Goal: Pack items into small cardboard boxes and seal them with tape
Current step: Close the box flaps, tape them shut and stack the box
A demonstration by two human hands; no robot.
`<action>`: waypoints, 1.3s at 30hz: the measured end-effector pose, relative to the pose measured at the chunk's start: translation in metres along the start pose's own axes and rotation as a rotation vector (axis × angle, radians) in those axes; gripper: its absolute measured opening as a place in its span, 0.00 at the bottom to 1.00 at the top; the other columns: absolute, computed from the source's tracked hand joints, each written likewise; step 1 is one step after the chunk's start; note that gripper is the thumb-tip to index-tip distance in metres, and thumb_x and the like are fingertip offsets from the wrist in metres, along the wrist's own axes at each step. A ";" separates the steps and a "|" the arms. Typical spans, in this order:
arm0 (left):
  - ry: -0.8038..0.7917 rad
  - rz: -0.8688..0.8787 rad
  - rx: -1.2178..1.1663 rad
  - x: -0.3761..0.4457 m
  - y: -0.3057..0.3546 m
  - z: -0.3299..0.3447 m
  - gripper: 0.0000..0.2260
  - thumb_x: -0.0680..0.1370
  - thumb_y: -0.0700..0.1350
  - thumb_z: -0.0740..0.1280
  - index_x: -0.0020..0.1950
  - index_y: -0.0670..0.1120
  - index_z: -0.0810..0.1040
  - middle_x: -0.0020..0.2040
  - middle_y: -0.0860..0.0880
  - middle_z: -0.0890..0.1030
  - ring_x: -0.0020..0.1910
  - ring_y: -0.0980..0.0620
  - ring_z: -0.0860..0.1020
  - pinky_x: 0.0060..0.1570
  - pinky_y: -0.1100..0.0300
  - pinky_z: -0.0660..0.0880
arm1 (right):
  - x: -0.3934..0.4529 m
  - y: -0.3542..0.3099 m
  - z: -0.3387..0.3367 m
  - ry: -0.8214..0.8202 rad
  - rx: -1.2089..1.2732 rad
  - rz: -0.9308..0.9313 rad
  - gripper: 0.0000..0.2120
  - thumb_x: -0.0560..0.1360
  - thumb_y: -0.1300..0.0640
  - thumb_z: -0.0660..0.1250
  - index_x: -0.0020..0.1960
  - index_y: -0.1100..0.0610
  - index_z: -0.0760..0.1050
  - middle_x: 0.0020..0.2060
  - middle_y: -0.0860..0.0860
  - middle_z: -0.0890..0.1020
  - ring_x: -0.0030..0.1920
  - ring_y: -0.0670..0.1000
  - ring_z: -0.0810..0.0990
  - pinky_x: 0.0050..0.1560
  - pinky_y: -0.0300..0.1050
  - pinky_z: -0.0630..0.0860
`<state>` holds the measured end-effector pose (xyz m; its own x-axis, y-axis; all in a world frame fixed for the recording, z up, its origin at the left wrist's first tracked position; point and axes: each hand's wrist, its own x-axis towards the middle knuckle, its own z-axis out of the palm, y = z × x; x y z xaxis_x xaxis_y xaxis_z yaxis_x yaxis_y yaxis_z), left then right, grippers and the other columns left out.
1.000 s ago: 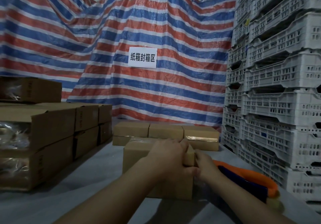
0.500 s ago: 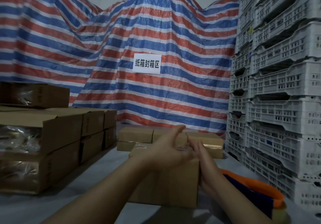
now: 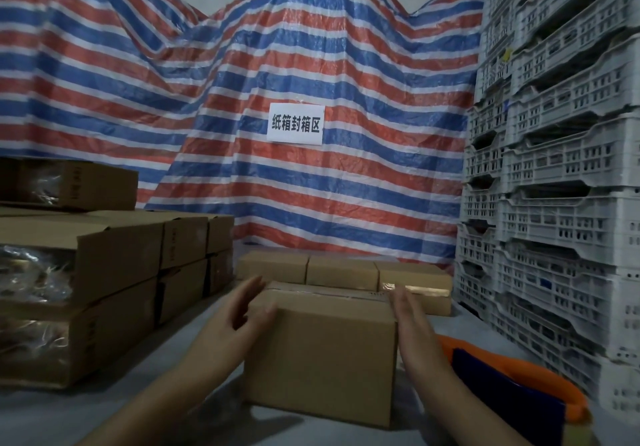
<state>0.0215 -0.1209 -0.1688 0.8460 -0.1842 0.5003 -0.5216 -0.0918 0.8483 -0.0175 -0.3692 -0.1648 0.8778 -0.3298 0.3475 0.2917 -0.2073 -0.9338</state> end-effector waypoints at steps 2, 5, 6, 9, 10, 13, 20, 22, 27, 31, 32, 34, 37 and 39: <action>-0.076 -0.038 -0.044 -0.006 -0.012 -0.002 0.31 0.68 0.64 0.70 0.71 0.65 0.68 0.62 0.62 0.79 0.55 0.68 0.78 0.45 0.71 0.77 | -0.002 0.001 -0.002 0.101 -0.104 -0.138 0.42 0.64 0.24 0.48 0.68 0.46 0.74 0.63 0.47 0.79 0.63 0.48 0.76 0.64 0.47 0.71; -0.075 -0.035 -0.011 -0.006 -0.019 -0.004 0.36 0.67 0.71 0.70 0.73 0.66 0.66 0.61 0.62 0.79 0.59 0.62 0.78 0.55 0.62 0.78 | -0.006 0.001 -0.001 0.070 -0.118 -0.172 0.36 0.67 0.27 0.46 0.62 0.44 0.77 0.57 0.44 0.80 0.56 0.43 0.77 0.57 0.42 0.70; -0.063 -0.045 -0.014 -0.005 -0.019 -0.003 0.36 0.65 0.72 0.69 0.72 0.66 0.67 0.61 0.61 0.79 0.59 0.61 0.78 0.58 0.57 0.77 | -0.006 0.001 -0.001 0.008 -0.130 -0.139 0.38 0.66 0.27 0.45 0.67 0.42 0.73 0.59 0.43 0.77 0.58 0.43 0.75 0.60 0.43 0.68; -0.007 -0.062 -0.029 -0.005 -0.019 -0.002 0.23 0.69 0.70 0.68 0.63 0.69 0.74 0.56 0.64 0.81 0.55 0.62 0.79 0.52 0.61 0.77 | -0.009 0.001 0.002 -0.274 -0.135 -0.047 0.39 0.63 0.26 0.54 0.73 0.31 0.55 0.61 0.36 0.69 0.59 0.39 0.72 0.59 0.42 0.70; 0.018 -0.069 -0.026 -0.005 -0.018 -0.002 0.19 0.69 0.68 0.67 0.59 0.69 0.76 0.53 0.64 0.82 0.54 0.63 0.80 0.49 0.64 0.76 | -0.009 0.002 0.003 -0.319 -0.131 -0.047 0.39 0.63 0.28 0.58 0.72 0.30 0.53 0.62 0.35 0.70 0.57 0.36 0.72 0.55 0.39 0.71; 0.108 -0.086 -0.019 -0.003 -0.020 -0.005 0.15 0.69 0.65 0.66 0.55 0.65 0.76 0.52 0.63 0.81 0.53 0.62 0.79 0.50 0.61 0.76 | -0.005 0.011 0.009 -0.335 -0.160 -0.065 0.39 0.67 0.32 0.61 0.77 0.33 0.55 0.65 0.39 0.73 0.56 0.35 0.72 0.51 0.35 0.72; 0.303 -0.162 0.053 0.007 -0.016 -0.005 0.07 0.73 0.62 0.68 0.46 0.63 0.76 0.46 0.60 0.80 0.46 0.62 0.77 0.38 0.63 0.71 | 0.006 0.007 0.028 -0.257 -0.169 -0.025 0.29 0.66 0.28 0.57 0.66 0.33 0.65 0.53 0.31 0.76 0.52 0.34 0.74 0.51 0.35 0.72; 0.356 -0.197 0.130 0.019 -0.009 -0.012 0.08 0.75 0.62 0.67 0.42 0.60 0.76 0.43 0.59 0.80 0.42 0.60 0.77 0.35 0.62 0.70 | 0.019 -0.002 0.039 -0.261 -0.147 0.042 0.24 0.72 0.30 0.59 0.63 0.39 0.72 0.54 0.38 0.80 0.55 0.42 0.78 0.61 0.46 0.75; 0.197 -0.423 0.063 0.050 0.001 -0.044 0.23 0.78 0.63 0.63 0.61 0.46 0.78 0.54 0.45 0.80 0.48 0.49 0.77 0.42 0.57 0.71 | 0.052 -0.011 0.073 -0.149 -0.107 0.221 0.24 0.79 0.36 0.62 0.60 0.55 0.79 0.50 0.51 0.83 0.54 0.55 0.81 0.62 0.54 0.76; 0.152 -0.501 -0.068 0.059 -0.021 -0.049 0.26 0.79 0.64 0.59 0.68 0.47 0.75 0.61 0.44 0.78 0.56 0.47 0.75 0.54 0.54 0.68 | 0.061 0.012 0.092 -0.164 0.135 0.365 0.27 0.74 0.27 0.60 0.53 0.49 0.78 0.48 0.51 0.84 0.51 0.54 0.81 0.57 0.51 0.78; 0.172 -0.499 -0.096 0.062 -0.029 -0.049 0.25 0.79 0.64 0.58 0.67 0.49 0.75 0.62 0.45 0.78 0.57 0.47 0.74 0.55 0.54 0.67 | 0.063 0.018 0.094 -0.188 0.144 0.379 0.27 0.73 0.25 0.58 0.51 0.48 0.77 0.51 0.51 0.84 0.55 0.55 0.81 0.63 0.53 0.75; 0.178 -0.506 -0.135 0.067 -0.040 -0.051 0.24 0.77 0.67 0.57 0.60 0.52 0.78 0.60 0.47 0.78 0.57 0.47 0.75 0.56 0.53 0.67 | 0.070 0.028 0.095 -0.205 0.112 0.374 0.28 0.74 0.25 0.54 0.51 0.47 0.76 0.50 0.51 0.83 0.55 0.55 0.80 0.67 0.53 0.72; 0.158 -0.514 -0.233 0.073 -0.053 -0.055 0.29 0.72 0.69 0.58 0.57 0.49 0.82 0.57 0.45 0.83 0.52 0.48 0.82 0.50 0.54 0.74 | 0.071 0.032 0.093 -0.142 0.003 0.329 0.29 0.77 0.29 0.51 0.53 0.49 0.79 0.48 0.52 0.83 0.51 0.54 0.80 0.62 0.50 0.73; 0.170 -0.524 -0.226 0.073 -0.063 -0.057 0.35 0.66 0.73 0.61 0.62 0.51 0.80 0.59 0.45 0.81 0.56 0.46 0.80 0.55 0.50 0.75 | 0.065 0.034 0.092 -0.098 -0.062 0.270 0.28 0.75 0.26 0.52 0.48 0.46 0.78 0.55 0.52 0.83 0.57 0.55 0.80 0.65 0.53 0.74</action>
<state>0.1220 -0.0726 -0.1760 0.9999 -0.0097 0.0098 -0.0089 0.0856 0.9963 0.0842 -0.3132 -0.1816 0.9538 -0.2912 0.0743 0.0212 -0.1812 -0.9832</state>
